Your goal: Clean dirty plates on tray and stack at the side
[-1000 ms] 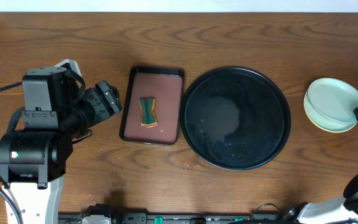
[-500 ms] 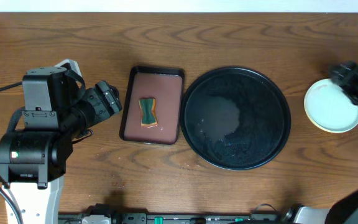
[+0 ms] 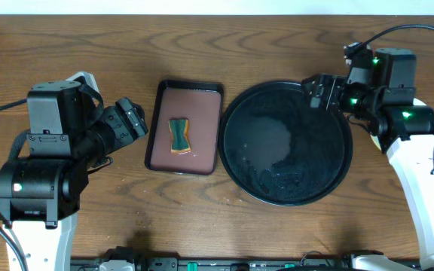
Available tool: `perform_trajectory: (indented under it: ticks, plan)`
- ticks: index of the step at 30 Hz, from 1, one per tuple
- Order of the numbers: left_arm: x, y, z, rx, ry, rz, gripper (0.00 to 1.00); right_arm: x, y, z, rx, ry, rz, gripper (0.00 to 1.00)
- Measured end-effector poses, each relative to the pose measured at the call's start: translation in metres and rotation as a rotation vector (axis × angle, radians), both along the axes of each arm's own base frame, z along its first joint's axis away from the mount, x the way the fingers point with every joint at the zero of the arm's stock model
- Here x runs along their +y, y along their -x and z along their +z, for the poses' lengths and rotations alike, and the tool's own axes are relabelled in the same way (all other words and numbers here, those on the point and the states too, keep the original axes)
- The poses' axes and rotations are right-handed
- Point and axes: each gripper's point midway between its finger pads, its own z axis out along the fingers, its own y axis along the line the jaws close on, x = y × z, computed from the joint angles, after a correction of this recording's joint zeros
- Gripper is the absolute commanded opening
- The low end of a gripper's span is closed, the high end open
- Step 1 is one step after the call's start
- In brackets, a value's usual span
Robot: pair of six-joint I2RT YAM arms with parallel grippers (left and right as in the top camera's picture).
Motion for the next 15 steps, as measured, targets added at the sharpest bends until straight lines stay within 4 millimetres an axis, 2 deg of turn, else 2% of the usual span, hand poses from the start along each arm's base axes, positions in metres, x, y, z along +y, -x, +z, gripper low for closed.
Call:
perform_trajectory:
  ticks: [6,15]
  plan:
    - [0.0,0.0,0.0,0.0,0.0,0.0,0.85,-0.012,-0.001,-0.006,0.012,0.07,-0.056,0.99]
    - [0.0,0.0,-0.001,0.001,0.0,0.0,0.85,-0.016,-0.001,-0.007,0.012,0.088,-0.074,0.99]
